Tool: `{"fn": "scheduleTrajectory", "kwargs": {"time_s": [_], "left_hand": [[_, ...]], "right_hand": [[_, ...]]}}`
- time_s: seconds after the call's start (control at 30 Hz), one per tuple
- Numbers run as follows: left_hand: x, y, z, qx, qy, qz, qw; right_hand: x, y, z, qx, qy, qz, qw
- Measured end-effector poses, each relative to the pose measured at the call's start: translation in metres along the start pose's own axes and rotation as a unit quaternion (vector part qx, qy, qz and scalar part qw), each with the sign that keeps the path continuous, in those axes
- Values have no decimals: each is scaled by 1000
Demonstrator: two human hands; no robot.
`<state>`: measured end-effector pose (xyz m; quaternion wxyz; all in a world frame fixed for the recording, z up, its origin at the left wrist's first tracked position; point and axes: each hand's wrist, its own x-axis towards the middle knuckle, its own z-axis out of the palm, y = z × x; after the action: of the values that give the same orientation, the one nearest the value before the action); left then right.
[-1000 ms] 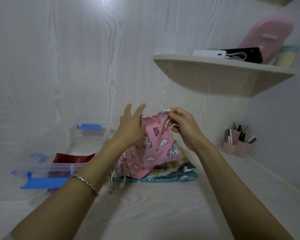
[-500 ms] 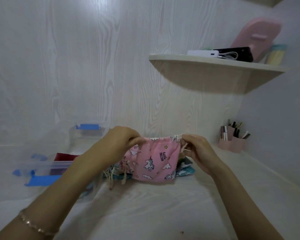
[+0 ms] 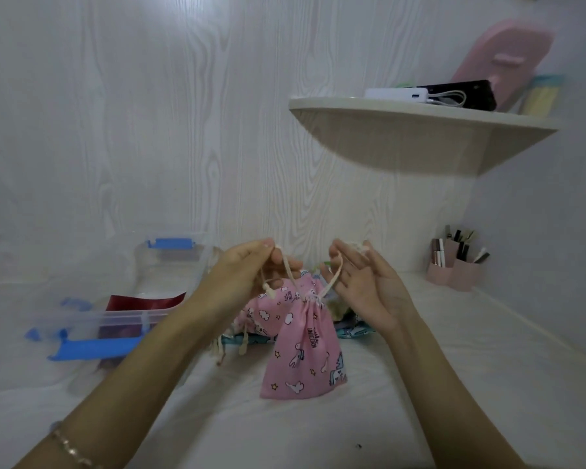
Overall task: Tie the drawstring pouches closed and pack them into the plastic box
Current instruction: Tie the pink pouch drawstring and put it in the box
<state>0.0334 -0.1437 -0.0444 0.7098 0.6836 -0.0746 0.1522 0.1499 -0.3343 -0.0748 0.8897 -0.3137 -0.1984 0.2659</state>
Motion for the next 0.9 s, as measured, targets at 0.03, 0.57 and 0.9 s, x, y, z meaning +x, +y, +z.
{"fn": "scheduleTrajectory", "kwargs": {"time_s": [0.03,0.57,0.9], "left_hand": [[-1,1,2,7,-3,8,1000],[19,-22,19,188,-91,-143,967],[2,-29,12,220,-85,-66,970]], "right_hand": [[2,2,3,-58,-12,20,998],[-14,27,20,-384,-15,85,919],[-13,33,16,-319,52,-3,946]]}}
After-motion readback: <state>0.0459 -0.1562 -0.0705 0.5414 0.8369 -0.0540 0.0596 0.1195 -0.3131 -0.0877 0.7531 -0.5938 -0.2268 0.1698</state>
